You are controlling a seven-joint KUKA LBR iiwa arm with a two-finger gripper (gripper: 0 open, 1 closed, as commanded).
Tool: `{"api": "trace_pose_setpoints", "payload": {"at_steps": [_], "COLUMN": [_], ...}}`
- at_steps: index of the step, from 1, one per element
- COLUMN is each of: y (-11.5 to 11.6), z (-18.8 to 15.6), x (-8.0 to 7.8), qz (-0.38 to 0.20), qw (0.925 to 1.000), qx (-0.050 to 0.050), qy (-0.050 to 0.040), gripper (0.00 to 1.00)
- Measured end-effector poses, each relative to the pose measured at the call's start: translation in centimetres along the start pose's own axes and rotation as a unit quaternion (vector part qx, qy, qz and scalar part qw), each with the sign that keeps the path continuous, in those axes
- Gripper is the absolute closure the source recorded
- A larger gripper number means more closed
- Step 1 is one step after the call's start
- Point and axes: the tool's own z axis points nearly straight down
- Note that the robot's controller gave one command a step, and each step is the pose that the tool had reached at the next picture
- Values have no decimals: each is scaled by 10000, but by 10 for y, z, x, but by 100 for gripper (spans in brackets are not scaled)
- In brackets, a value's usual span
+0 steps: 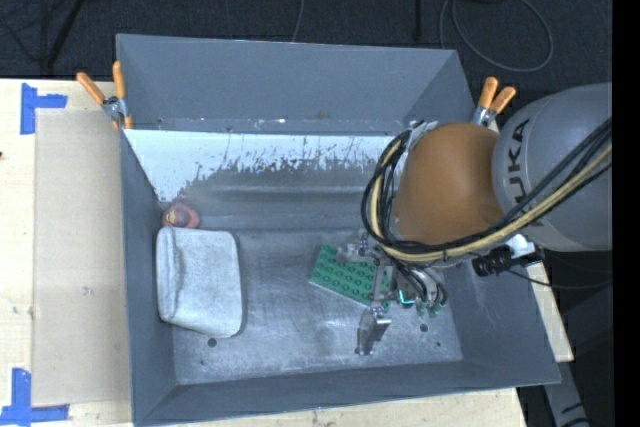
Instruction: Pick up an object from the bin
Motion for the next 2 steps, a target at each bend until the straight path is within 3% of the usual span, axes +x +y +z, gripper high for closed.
{"api": "trace_pose_setpoints", "payload": {"at_steps": [1, 2], "y": [-42, -41], "z": [52, 49], "x": [-61, -60], "qz": [55, 53], "qw": [10000, 10000], "qx": [13, 3], "qy": [-49, -40], "gripper": [0, 100]}}
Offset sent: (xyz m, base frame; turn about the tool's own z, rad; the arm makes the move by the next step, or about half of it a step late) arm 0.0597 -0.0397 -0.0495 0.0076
